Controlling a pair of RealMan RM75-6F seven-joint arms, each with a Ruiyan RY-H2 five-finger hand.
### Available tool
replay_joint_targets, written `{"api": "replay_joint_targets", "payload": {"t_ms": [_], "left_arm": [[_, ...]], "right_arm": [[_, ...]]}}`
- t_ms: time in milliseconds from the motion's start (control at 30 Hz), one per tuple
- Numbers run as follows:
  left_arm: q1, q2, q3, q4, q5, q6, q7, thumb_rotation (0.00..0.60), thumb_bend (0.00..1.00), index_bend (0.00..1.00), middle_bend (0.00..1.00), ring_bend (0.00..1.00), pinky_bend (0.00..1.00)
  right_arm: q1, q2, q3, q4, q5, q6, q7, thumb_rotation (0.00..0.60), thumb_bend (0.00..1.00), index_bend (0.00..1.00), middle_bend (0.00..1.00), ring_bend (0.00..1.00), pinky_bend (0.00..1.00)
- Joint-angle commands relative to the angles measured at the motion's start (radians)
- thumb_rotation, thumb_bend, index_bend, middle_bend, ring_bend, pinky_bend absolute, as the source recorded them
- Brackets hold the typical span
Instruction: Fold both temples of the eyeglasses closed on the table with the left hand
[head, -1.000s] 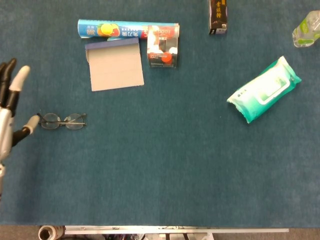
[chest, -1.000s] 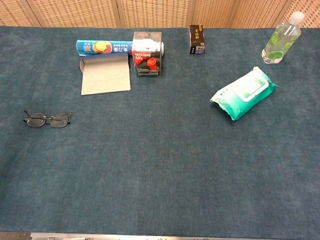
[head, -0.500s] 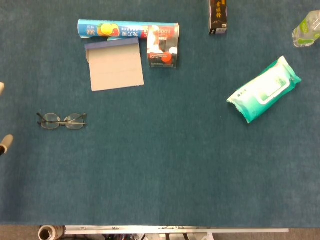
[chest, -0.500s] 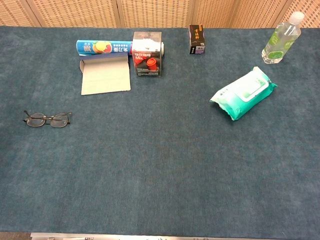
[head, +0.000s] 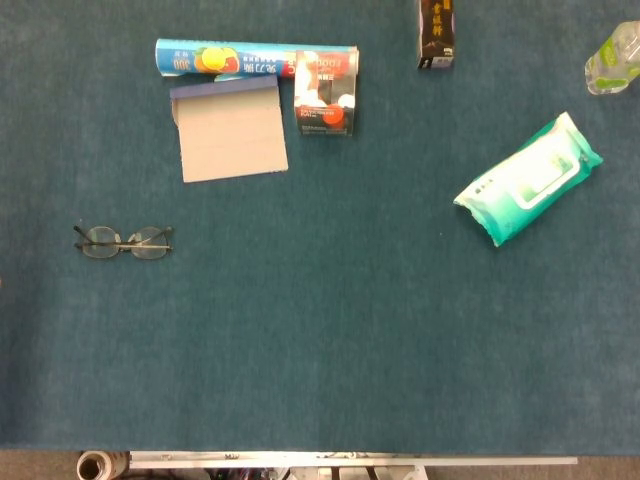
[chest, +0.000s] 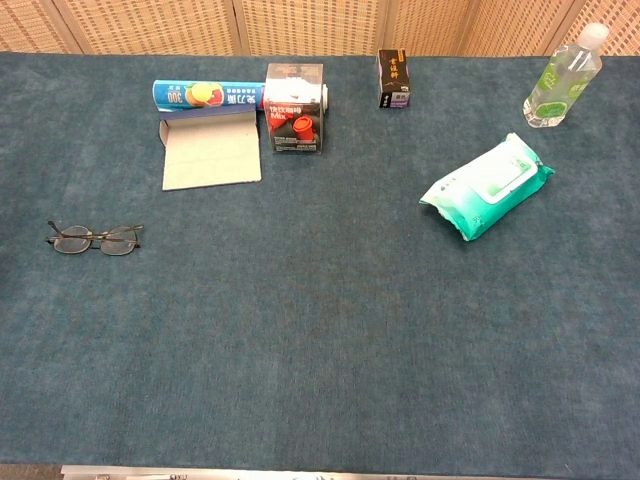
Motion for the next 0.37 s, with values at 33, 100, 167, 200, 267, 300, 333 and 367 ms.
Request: {"api": "replay_joint_targets", "payload": {"t_ms": [33,100,167,200,267,300,333,367], "left_arm": [[0.002,-0.003,-0.002,0.004,0.015,0.002,0.005,0.600,0.10,0.00,0.00,0.00,0.09],[0.003,-0.003,-0.003,0.003,0.015,-0.002,0.006,0.600,0.10,0.00,0.00,0.00,0.09],[0.003,-0.003,-0.005,0.002,0.011,-0.009,0.013,0.600,0.10,0.00,0.00,0.00,0.09],[0.002,-0.004,-0.006,0.002,0.011,-0.012,0.015,0.600,0.10,0.00,0.00,0.00,0.09],[0.002,-0.006,-0.006,0.001,0.013,-0.017,0.020,0.600,0.10,0.00,0.00,0.00,0.09],[0.002,-0.007,-0.006,0.001,0.015,-0.018,0.023,0.600,0.10,0.00,0.00,0.00,0.09],[0.002,-0.007,-0.006,0.001,0.016,-0.019,0.024,0.600,0.10,0.00,0.00,0.00,0.09],[0.002,-0.008,-0.007,0.001,0.018,-0.020,0.027,0.600,0.10,0.00,0.00,0.00,0.09]], "right_arm": [[0.001,0.000,-0.003,-0.002,-0.004,0.000,-0.002,0.600,0.28,0.68,0.54,0.32,0.25],[0.002,-0.001,-0.004,-0.003,-0.006,-0.002,-0.003,0.600,0.28,0.68,0.54,0.32,0.25],[0.004,-0.001,-0.006,-0.002,-0.007,-0.006,-0.003,0.600,0.28,0.68,0.54,0.32,0.25],[0.004,-0.001,-0.006,-0.002,-0.006,-0.008,-0.003,0.600,0.28,0.68,0.54,0.32,0.25],[0.005,-0.001,-0.007,-0.002,-0.005,-0.010,-0.003,0.600,0.28,0.68,0.54,0.32,0.25],[0.005,-0.001,-0.006,-0.003,-0.005,-0.010,-0.002,0.600,0.28,0.68,0.54,0.32,0.25],[0.005,0.000,-0.006,-0.003,-0.006,-0.009,-0.001,0.600,0.28,0.68,0.54,0.32,0.25],[0.005,0.000,-0.006,-0.003,-0.006,-0.007,0.000,0.600,0.28,0.68,0.54,0.32,0.25]]}}
